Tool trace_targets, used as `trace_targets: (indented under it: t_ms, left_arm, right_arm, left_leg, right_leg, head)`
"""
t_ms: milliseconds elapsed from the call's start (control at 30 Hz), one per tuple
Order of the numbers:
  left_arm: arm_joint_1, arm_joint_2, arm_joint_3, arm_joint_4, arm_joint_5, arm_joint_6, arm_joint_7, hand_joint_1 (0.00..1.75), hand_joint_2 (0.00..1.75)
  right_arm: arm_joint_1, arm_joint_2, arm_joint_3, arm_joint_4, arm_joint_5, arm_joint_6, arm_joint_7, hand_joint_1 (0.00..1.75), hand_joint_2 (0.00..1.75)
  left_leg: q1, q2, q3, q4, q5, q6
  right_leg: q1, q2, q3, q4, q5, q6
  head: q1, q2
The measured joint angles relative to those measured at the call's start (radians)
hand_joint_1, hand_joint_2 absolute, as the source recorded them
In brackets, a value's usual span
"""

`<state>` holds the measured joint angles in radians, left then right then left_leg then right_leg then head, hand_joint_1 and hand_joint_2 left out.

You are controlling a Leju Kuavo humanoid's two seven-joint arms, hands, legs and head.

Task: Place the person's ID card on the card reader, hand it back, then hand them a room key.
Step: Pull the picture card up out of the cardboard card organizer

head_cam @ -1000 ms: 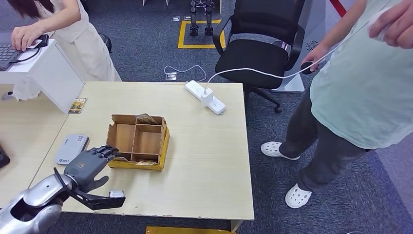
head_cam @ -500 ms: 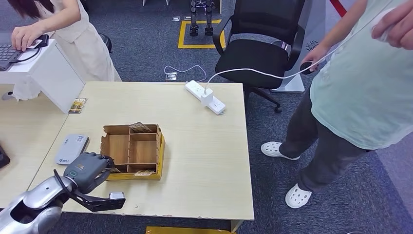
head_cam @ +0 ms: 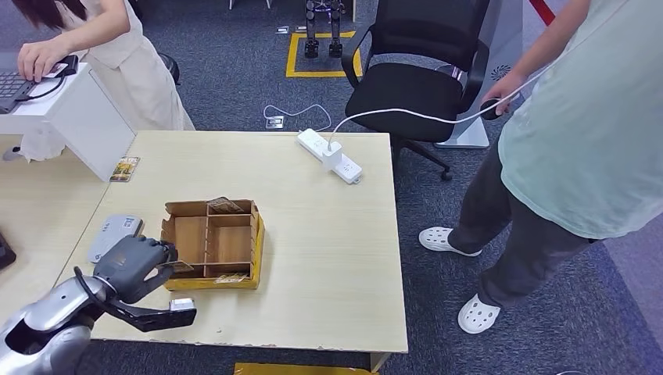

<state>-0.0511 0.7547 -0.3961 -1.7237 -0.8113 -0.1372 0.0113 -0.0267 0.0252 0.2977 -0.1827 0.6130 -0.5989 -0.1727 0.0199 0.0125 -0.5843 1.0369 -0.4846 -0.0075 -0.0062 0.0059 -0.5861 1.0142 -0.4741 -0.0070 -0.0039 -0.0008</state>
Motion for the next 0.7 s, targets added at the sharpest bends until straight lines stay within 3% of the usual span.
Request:
trace_targets:
  t_ms: [200,367,500,700]
  left_arm:
    - [-0.061,0.021,0.135,-0.039,0.039,0.0,0.0,1.75,1.75]
    - [-0.138,0.003,0.197,-0.03,0.008,0.029,0.005,1.75,1.75]
    - [-0.243,-0.049,0.199,0.046,-0.106,0.088,0.043,1.75,1.75]
    - [-0.428,-0.174,0.179,0.256,-0.256,0.197,0.106,1.75,1.75]
  right_arm:
    - [0.002,0.0,-0.006,0.0,0.001,-0.002,-0.012,0.0,0.0]
    - [0.002,0.0,-0.006,-0.001,0.015,0.0,-0.013,0.0,0.0]
    - [-0.001,0.001,-0.005,-0.005,0.04,0.002,-0.007,0.0,0.0]
    - [-0.012,0.004,-0.001,-0.022,0.069,0.003,0.0,0.0,0.0]
  left_leg:
    - [0.0,0.0,0.0,0.0,0.001,-0.001]
    - [0.0,-0.001,0.0,0.0,0.001,-0.001]
    - [0.0,-0.002,0.0,0.0,0.002,-0.001]
    - [0.0,-0.004,0.0,0.0,0.003,0.0]
  right_leg:
    - [0.0,0.0,0.0,0.0,0.0,0.0]
    - [0.0,-0.001,0.0,0.0,0.001,-0.001]
    - [0.0,-0.002,0.0,0.0,0.001,-0.001]
    - [0.0,-0.003,0.0,0.0,0.002,0.0]
  head:
    - [0.001,0.0]
    - [0.001,0.0]
    - [0.001,0.0]
    - [0.001,0.0]
